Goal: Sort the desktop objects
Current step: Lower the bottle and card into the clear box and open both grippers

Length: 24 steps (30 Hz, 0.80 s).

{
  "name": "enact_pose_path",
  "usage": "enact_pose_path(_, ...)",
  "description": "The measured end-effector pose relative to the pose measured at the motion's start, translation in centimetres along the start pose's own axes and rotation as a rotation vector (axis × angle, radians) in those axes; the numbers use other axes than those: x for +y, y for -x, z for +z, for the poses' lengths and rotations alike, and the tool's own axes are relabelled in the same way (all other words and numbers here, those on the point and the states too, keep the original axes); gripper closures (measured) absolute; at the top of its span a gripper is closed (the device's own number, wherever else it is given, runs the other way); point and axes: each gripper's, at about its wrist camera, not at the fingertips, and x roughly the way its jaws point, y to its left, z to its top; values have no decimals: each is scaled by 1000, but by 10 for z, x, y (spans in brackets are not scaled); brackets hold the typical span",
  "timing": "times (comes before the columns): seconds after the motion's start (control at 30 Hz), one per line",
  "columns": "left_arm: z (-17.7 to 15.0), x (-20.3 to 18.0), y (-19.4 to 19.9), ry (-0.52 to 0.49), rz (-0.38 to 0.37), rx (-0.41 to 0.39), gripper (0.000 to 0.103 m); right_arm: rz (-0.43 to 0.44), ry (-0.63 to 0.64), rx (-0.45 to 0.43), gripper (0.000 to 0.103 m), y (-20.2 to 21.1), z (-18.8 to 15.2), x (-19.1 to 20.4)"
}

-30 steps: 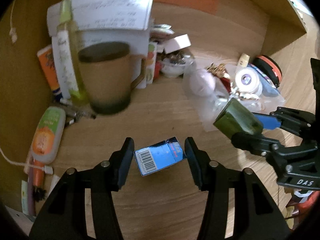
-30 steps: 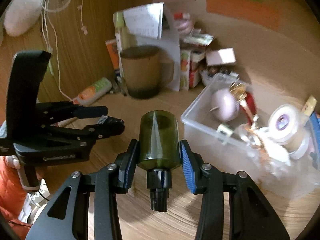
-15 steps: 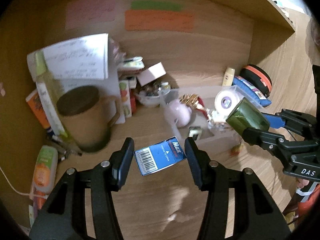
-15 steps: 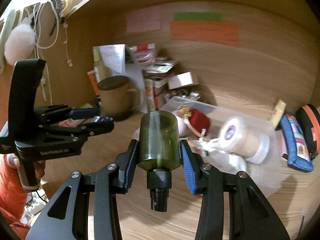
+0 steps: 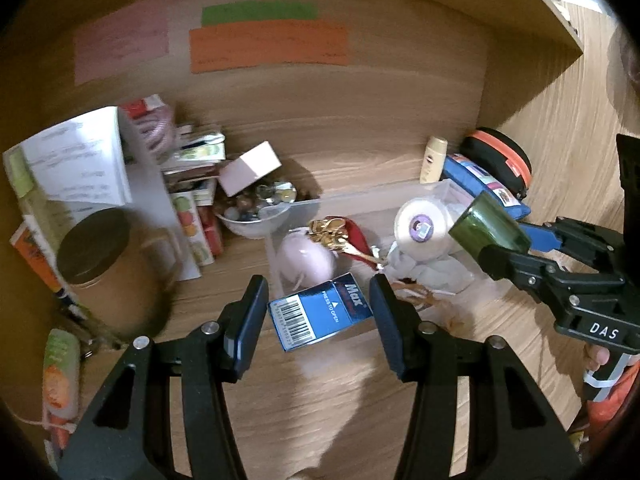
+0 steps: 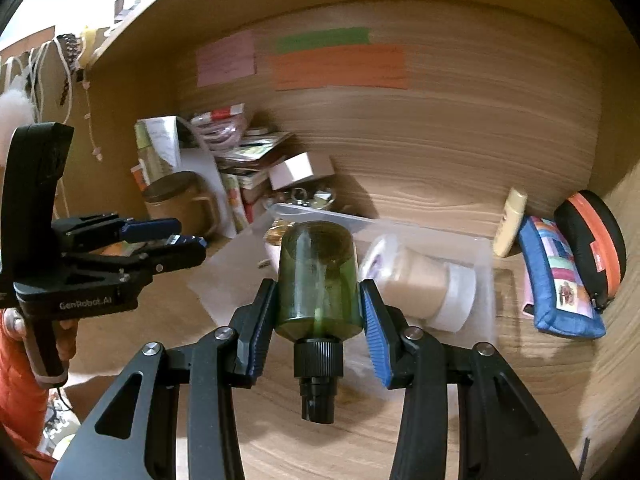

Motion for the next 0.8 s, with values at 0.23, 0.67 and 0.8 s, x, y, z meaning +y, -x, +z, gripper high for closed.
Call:
enact_pose_path(0.23, 8, -5, -26, -6, -11, 34, 51, -20, -20, 30, 65, -17, 0, -22)
enact_pose_path(0.67, 12, -5, -60, -2, -51, 83, 51, 19, 55, 85, 65, -56, 6, -3)
enact_pose_path(0.8, 13, -3, -68, 4, -67, 98, 51, 22, 58, 103, 65, -63, 3, -4)
